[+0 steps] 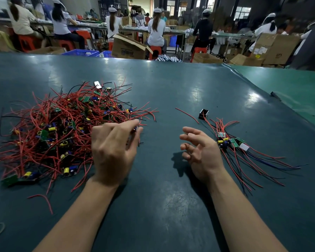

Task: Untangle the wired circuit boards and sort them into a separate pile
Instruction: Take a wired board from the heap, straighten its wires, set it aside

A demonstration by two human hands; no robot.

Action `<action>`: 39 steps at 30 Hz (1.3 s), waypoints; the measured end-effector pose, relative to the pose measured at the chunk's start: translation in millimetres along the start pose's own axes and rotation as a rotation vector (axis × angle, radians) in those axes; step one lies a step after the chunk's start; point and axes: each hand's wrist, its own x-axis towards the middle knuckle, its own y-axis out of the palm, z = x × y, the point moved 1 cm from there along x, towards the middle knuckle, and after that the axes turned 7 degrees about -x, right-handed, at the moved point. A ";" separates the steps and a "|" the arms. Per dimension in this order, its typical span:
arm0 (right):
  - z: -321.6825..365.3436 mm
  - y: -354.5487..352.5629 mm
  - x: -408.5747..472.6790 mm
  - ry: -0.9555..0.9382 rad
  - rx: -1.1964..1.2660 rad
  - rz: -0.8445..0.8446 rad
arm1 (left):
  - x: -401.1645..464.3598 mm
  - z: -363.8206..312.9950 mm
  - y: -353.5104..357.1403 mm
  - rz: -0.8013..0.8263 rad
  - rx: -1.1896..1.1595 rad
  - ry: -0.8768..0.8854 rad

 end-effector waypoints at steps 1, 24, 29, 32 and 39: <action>-0.9 2.4 -0.8 0.034 -0.030 0.074 | -0.5 -5.4 0.5 0.004 -0.041 0.059; -17.2 16.4 -3.8 -0.128 -0.138 0.199 | -9.7 -18.0 23.2 0.525 -0.792 -0.708; -18.1 14.6 -3.1 -0.143 -0.180 0.204 | -8.3 -18.5 23.5 0.493 -0.931 -0.864; -17.7 14.3 -3.9 -0.146 -0.195 0.208 | -8.6 -16.2 24.3 0.501 -0.940 -0.935; -14.8 15.2 -2.6 -0.081 0.062 0.090 | -8.2 -15.8 25.0 0.270 -1.059 -1.129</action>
